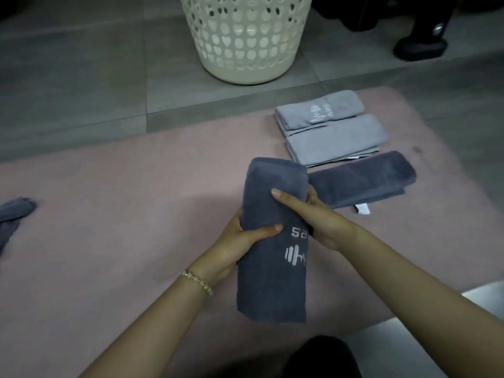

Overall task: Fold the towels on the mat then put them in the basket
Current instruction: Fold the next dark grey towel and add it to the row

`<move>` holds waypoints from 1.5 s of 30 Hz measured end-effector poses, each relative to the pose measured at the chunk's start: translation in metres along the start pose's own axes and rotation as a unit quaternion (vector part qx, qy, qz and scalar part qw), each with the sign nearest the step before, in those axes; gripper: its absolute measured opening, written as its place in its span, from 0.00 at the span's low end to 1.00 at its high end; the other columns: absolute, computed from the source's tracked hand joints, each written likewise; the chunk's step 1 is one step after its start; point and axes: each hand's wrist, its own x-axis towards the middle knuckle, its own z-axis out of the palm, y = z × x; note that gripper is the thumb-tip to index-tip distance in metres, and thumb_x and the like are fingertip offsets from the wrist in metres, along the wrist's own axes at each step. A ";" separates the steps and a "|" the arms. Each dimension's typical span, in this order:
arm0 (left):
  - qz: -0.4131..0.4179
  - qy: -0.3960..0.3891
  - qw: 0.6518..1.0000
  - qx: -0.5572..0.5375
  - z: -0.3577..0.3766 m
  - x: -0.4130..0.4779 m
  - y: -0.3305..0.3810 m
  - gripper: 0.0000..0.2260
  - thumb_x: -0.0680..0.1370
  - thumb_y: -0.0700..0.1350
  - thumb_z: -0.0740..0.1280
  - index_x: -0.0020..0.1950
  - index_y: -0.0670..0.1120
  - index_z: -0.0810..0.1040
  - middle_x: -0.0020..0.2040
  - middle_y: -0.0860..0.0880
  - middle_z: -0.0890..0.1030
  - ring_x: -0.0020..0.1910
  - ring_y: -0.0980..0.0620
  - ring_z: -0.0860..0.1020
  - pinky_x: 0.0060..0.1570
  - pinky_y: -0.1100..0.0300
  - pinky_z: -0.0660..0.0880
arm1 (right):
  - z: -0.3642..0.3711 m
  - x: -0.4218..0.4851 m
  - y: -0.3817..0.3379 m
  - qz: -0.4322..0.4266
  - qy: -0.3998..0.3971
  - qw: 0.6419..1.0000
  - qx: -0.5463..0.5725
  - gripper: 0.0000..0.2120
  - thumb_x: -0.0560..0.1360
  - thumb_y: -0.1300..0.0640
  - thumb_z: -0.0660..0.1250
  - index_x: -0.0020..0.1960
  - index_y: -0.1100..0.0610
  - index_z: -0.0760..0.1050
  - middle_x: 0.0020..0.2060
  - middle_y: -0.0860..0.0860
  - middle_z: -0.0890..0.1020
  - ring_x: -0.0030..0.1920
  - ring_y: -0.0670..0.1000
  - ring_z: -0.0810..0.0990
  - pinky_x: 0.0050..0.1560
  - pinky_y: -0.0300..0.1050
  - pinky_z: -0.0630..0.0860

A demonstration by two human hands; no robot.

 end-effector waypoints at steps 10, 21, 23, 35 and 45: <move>-0.150 -0.211 0.966 0.024 0.091 0.057 -0.001 0.22 0.74 0.47 0.70 0.67 0.45 0.73 0.61 0.47 0.80 0.61 0.49 0.78 0.62 0.56 0.73 | -0.124 -0.022 0.016 -0.035 0.134 0.967 0.212 0.27 0.68 0.49 0.72 0.62 0.61 0.75 0.56 0.58 0.82 0.55 0.54 0.82 0.51 0.46 0.80; -0.059 0.051 0.996 -0.053 0.149 0.100 -0.066 0.15 0.70 0.42 0.74 0.54 0.43 0.78 0.53 0.47 0.83 0.48 0.54 0.82 0.42 0.65 0.79 | -0.218 -0.021 0.077 -0.116 0.457 0.846 0.250 0.52 0.47 0.35 0.80 0.64 0.59 0.72 0.56 0.54 0.81 0.53 0.51 0.82 0.53 0.50 0.81; -0.035 0.087 0.996 0.012 0.151 0.103 -0.074 0.15 0.71 0.41 0.74 0.55 0.42 0.77 0.52 0.49 0.82 0.47 0.56 0.81 0.39 0.70 0.77 | -0.221 -0.026 0.088 -0.097 0.463 0.855 0.214 0.50 0.50 0.34 0.79 0.64 0.60 0.71 0.58 0.54 0.80 0.55 0.52 0.81 0.56 0.49 0.79; -0.016 0.126 0.970 0.206 0.131 0.112 -0.095 0.18 0.70 0.47 0.76 0.54 0.39 0.77 0.48 0.48 0.81 0.43 0.56 0.79 0.31 0.76 0.72 | -0.230 -0.026 0.100 0.037 0.478 0.877 0.035 0.36 0.68 0.46 0.75 0.67 0.62 0.65 0.64 0.58 0.74 0.63 0.60 0.73 0.64 0.52 0.71; 0.044 0.053 0.905 0.419 -0.006 0.066 -0.032 0.14 0.71 0.55 0.71 0.50 0.52 0.73 0.48 0.50 0.78 0.50 0.48 0.78 0.58 0.55 0.74 | -0.181 0.000 0.038 -0.055 0.460 0.825 -0.324 0.30 0.77 0.50 0.63 0.74 0.61 0.58 0.74 0.59 0.61 0.73 0.60 0.60 0.73 0.54 0.57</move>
